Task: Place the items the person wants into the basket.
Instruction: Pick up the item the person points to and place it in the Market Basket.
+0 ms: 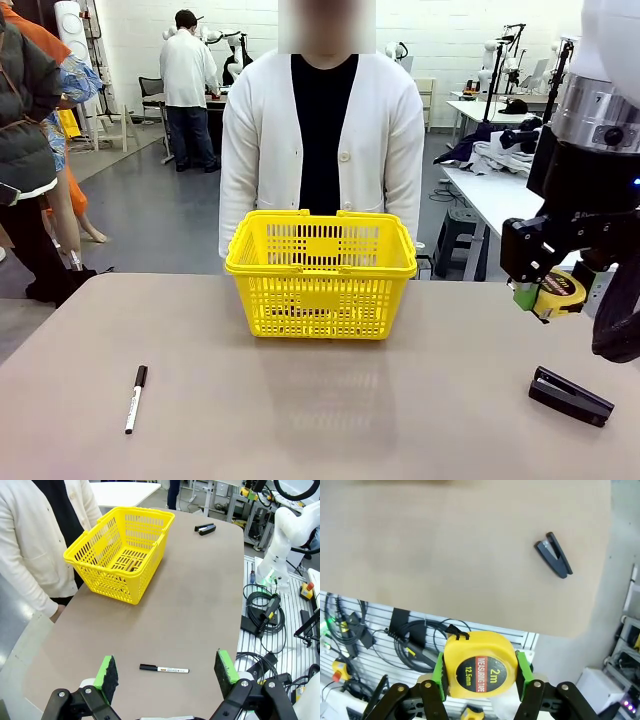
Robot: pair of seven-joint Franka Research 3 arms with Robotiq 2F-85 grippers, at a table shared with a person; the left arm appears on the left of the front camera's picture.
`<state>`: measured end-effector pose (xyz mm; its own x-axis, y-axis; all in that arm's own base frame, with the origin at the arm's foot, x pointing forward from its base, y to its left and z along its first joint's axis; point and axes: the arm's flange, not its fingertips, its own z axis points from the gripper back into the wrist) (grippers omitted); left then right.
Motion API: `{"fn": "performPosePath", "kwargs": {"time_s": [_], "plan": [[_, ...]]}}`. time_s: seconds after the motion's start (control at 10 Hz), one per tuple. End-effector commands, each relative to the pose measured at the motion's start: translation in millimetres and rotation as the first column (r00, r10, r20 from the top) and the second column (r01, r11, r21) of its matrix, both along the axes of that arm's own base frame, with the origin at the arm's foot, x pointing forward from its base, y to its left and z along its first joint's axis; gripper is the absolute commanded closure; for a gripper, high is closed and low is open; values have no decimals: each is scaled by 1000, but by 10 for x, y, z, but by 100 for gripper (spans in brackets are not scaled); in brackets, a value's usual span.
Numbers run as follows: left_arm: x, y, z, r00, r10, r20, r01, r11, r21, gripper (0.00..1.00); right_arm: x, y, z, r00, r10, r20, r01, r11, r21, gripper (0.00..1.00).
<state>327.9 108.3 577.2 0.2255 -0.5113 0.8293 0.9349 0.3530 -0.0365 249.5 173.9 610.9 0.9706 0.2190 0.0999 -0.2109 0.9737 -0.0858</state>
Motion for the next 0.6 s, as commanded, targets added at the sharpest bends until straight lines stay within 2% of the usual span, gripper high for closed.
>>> {"fn": "performPosePath", "kwargs": {"time_s": [0.0, 0.4, 0.5], "plan": [[3, 4, -2, 1000, -13, 22, 13, 1000, -17, 0, -32, -2, 23, 1000, 3, 3, -3, 1000, 5, 92], [3, 4, -2, 1000, -13, 22, 13, 1000, -17, 0, -32, -2, 23, 1000, 3, 3, -3, 1000, 5, 92], [3, 4, -2, 1000, -13, 22, 13, 1000, -17, 0, -33, -2, 29, 1000, 1, 10, -1, 1000, 1, 37]]}}
